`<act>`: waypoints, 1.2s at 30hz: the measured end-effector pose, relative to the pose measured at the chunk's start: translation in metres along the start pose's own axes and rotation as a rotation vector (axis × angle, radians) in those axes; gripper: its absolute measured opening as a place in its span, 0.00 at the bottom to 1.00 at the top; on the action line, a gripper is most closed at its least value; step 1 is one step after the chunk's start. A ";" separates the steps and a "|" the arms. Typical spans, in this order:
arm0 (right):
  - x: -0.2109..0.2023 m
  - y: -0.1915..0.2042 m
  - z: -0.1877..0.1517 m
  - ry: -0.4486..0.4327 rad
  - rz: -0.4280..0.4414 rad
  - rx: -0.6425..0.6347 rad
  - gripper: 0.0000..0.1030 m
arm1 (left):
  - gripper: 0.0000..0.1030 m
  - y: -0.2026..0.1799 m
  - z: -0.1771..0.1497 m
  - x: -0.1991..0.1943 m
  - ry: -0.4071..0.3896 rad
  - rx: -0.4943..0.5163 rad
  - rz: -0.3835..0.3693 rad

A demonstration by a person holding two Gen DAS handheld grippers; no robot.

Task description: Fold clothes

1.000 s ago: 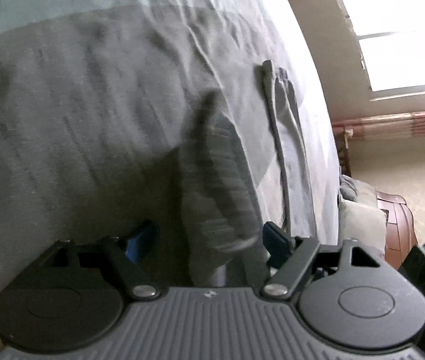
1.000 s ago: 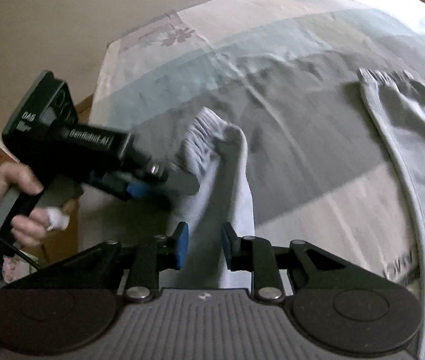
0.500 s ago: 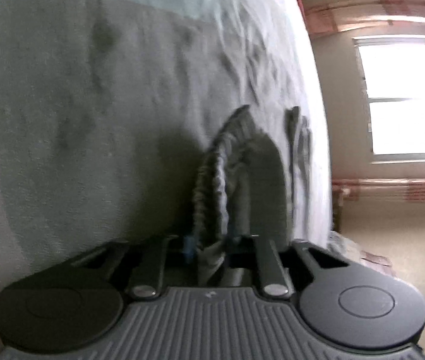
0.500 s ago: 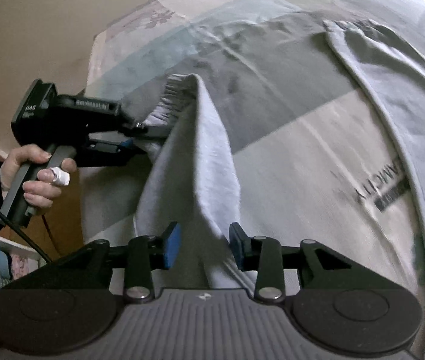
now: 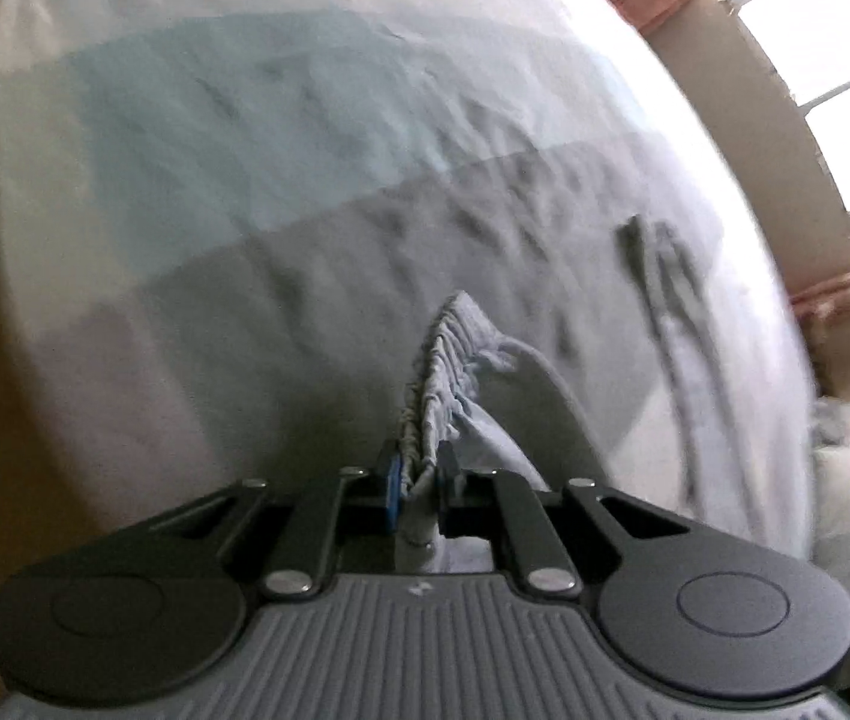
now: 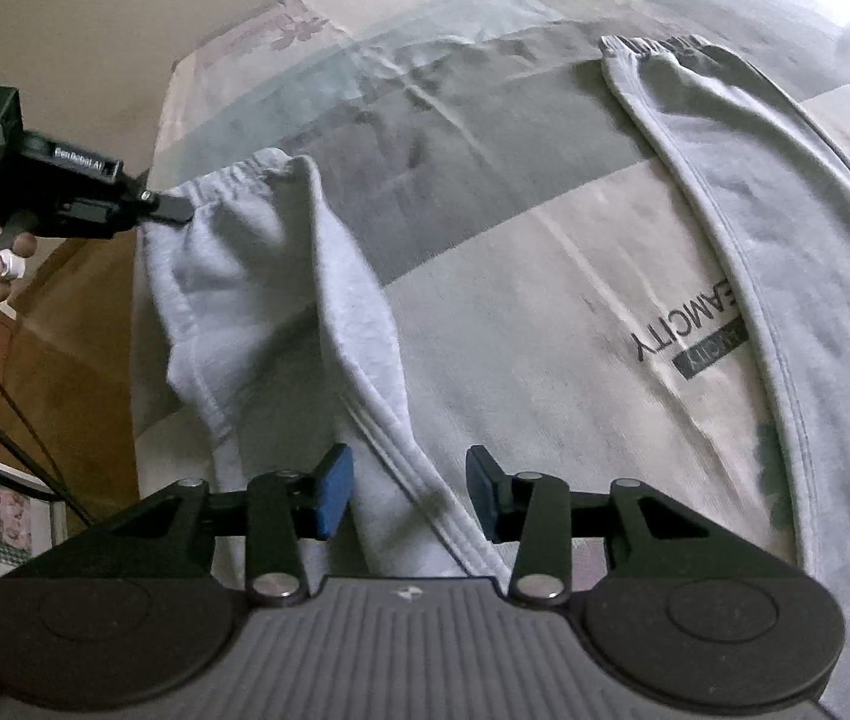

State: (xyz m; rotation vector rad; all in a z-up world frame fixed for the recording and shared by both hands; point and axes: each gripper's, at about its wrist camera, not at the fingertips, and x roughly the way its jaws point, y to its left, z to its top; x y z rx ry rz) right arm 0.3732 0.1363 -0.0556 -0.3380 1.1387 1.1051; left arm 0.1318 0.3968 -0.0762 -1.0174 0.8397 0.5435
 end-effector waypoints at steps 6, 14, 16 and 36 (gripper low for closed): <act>0.014 0.006 0.014 0.011 0.016 -0.092 0.46 | 0.09 0.005 -0.002 0.002 -0.015 0.039 0.057; 0.027 0.002 0.039 0.017 0.047 -0.112 0.46 | 0.09 0.023 0.001 -0.020 -0.024 0.045 0.096; 0.033 0.002 0.049 0.020 0.076 -0.083 0.47 | 0.09 0.037 -0.001 -0.007 0.038 0.020 0.141; 0.168 0.104 0.166 0.091 0.235 -0.363 0.10 | 0.09 0.048 -0.013 -0.008 -0.055 0.080 0.046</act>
